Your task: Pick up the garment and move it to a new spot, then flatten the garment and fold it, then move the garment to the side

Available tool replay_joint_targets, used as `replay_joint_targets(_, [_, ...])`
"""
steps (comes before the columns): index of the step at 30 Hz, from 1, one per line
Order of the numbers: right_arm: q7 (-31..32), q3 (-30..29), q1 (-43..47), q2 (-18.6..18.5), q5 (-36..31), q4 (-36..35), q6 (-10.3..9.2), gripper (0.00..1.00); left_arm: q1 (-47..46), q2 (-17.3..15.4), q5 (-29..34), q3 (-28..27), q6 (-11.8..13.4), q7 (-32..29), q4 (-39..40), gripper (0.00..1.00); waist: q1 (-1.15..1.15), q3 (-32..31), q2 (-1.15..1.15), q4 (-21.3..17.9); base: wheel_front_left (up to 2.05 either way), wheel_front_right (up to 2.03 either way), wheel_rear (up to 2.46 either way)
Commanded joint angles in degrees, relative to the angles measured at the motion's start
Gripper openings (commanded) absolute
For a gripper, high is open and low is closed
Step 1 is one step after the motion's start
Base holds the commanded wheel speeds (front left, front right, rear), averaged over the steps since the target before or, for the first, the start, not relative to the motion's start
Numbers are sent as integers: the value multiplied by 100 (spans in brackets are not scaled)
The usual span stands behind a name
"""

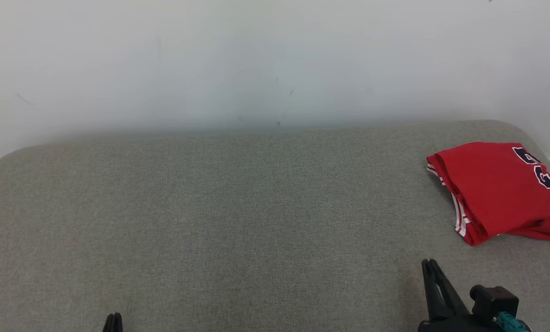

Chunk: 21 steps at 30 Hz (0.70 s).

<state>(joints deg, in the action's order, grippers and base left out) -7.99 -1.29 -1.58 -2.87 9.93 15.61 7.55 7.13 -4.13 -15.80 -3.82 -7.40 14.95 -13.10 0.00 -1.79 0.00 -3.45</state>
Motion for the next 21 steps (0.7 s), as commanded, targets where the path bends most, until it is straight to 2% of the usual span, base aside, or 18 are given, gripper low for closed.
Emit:
replay_joint_targets(1, [13,-8,9,0,41,31,0,0,-10,6,-40,-4,0,-14,-27,0,0,1,0,1,0,0,0])
replay_joint_targets(21, [337,-27,-83,-1,2448,-104,-2,0,-323,40,-2263,-206,-3,-729,53,0,0,35,0,65,0,0,0])
